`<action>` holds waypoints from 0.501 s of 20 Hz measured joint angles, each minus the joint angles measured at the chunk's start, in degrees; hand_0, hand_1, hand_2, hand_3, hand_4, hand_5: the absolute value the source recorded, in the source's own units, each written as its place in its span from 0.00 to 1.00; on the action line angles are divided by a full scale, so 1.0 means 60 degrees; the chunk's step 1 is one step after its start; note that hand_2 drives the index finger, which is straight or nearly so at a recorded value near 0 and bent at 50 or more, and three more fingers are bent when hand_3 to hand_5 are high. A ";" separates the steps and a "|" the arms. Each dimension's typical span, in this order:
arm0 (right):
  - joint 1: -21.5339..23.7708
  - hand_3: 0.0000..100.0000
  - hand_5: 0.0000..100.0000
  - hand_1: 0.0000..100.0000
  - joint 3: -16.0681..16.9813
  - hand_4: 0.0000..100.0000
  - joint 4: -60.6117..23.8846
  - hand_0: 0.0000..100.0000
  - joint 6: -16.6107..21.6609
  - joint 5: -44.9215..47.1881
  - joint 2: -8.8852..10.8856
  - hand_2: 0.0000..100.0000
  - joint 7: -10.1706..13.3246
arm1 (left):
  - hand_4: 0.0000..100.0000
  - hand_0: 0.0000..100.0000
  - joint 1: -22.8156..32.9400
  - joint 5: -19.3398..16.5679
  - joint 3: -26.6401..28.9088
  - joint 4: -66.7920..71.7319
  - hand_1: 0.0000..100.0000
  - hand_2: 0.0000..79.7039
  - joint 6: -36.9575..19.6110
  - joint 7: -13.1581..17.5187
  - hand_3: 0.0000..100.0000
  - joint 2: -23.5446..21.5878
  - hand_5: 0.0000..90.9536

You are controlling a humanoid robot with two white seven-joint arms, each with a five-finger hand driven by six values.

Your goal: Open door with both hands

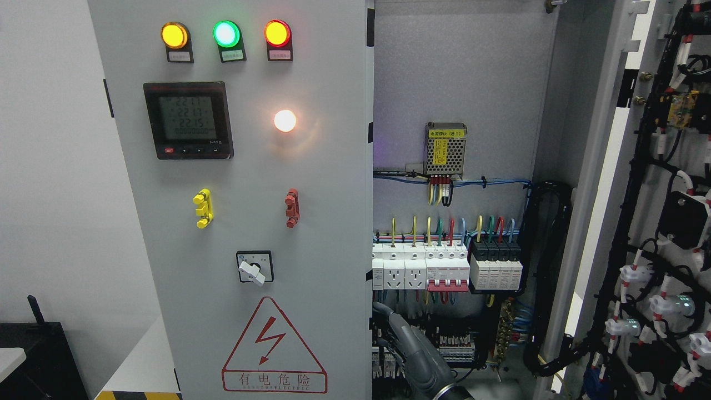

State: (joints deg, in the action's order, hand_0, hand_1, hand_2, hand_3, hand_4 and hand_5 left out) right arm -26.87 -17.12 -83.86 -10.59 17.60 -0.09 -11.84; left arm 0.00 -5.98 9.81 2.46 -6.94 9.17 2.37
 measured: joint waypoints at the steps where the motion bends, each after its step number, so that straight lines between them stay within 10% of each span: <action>1: -0.0020 0.00 0.00 0.00 0.0000 0.00 0.0016 0.38 -0.0018 0.0038 0.0001 0.00 -0.0023 | 0.00 0.00 0.0000 0.0000 0.0000 0.0000 0.00 0.00 0.0000 0.0000 0.00 0.0000 0.00; 10: -0.0253 0.00 0.00 0.00 -0.0001 0.00 0.0221 0.38 -0.0049 0.0192 0.0009 0.00 -0.0439 | 0.00 0.00 0.0000 0.0000 0.0002 0.0000 0.00 0.00 0.0000 0.0000 0.00 0.0000 0.00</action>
State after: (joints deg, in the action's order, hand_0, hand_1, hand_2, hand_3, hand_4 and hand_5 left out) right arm -28.38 -17.12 -82.54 -10.89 18.75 -0.03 -14.47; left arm 0.00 -5.98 9.82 2.46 -6.95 9.17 2.37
